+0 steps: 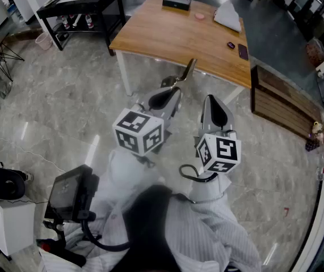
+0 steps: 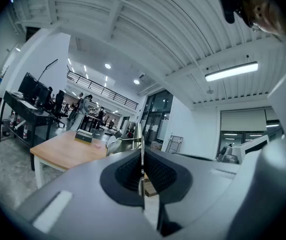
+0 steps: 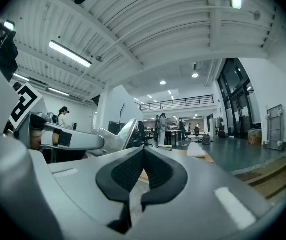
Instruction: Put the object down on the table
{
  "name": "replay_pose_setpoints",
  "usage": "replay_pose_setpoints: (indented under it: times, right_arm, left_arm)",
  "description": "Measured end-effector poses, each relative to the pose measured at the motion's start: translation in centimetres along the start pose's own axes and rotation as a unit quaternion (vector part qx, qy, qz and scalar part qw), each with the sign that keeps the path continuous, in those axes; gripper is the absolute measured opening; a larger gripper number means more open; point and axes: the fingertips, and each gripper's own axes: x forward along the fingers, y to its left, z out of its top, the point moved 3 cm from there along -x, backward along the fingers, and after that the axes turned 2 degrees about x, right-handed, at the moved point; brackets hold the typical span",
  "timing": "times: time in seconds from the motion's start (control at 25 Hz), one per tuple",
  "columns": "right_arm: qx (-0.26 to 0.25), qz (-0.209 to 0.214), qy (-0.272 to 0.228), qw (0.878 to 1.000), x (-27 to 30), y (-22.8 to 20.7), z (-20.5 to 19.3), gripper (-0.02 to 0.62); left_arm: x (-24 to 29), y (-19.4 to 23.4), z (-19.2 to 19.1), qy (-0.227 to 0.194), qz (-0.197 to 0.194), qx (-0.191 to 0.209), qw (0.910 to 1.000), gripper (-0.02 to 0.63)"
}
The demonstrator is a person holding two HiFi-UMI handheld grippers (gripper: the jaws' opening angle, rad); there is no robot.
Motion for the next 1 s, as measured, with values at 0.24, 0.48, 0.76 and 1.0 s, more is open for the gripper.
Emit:
replay_pose_setpoints:
  times: [0.24,0.48,0.76,1.0]
  right_arm:
    - [-0.002,0.001,-0.007,1.000,0.2,0.3,0.4,0.012]
    - [0.006,0.001,-0.020,1.000,0.2,0.3,0.6,0.014]
    - [0.010,0.010,-0.017,1.000,0.3,-0.1,1.0,0.014]
    - [0.011,0.020,-0.003,1.000,0.3,-1.5,0.4,0.014]
  left_arm:
    - [0.2,0.1,0.1,0.001,0.000,0.001,1.0000,0.003]
    - [0.1,0.4,0.0,0.004,0.003,-0.004,1.0000,0.003]
    - [0.5,1.0,0.4,0.004,0.014,-0.022,0.9997,0.003]
    - [1.8,2.6,-0.2,0.001,0.028,-0.068,0.9973,0.003]
